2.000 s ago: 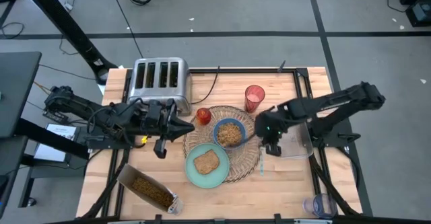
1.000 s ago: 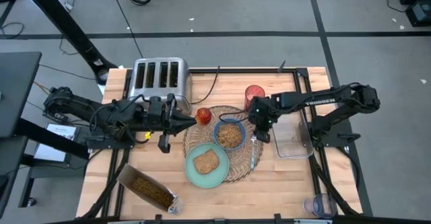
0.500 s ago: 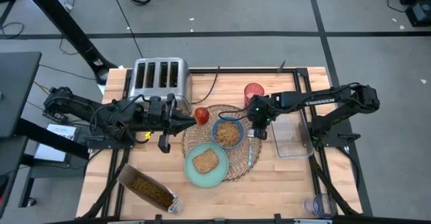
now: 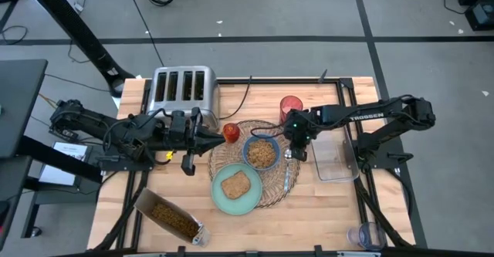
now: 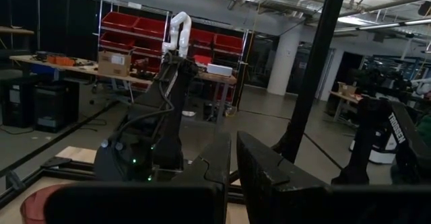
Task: Arrange a breakfast setting
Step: Put the blue spoon on the brown mat to the right of the blue bowl
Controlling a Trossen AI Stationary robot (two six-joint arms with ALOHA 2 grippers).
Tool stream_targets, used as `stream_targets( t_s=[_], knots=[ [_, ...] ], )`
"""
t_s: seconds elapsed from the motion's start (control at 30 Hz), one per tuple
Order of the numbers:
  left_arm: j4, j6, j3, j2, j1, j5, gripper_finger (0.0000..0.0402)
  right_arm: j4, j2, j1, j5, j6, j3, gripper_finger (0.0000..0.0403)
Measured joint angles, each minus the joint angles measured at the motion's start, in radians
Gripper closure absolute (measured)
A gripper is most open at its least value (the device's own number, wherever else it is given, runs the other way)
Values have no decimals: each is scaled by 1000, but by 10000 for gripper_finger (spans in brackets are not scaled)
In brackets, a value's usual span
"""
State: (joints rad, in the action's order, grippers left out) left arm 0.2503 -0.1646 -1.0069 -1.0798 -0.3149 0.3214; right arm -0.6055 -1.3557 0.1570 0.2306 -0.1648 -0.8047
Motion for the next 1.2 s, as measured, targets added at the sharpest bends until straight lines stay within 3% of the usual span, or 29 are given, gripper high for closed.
stream_targets(
  t_s=[0.3,0.53,0.7,0.87,1.03,1.2],
  knots=[
    [-2,2,0,0,0,0,367,-89,124,-63,27,-34,-9,337],
    [-2,4,0,0,0,0,367,-63,210,-287,-71,-96,-13,343],
    [-6,4,0,0,0,0,367,17,128,-417,-224,-560,-13,343],
    [-17,4,1,0,0,0,367,93,30,-460,-252,-1009,-13,343],
    [-17,4,1,0,0,0,367,76,-41,-446,-306,-1218,-13,343],
    [-17,4,1,0,0,0,367,81,-129,-403,-303,-1231,-12,343]
  ],
)
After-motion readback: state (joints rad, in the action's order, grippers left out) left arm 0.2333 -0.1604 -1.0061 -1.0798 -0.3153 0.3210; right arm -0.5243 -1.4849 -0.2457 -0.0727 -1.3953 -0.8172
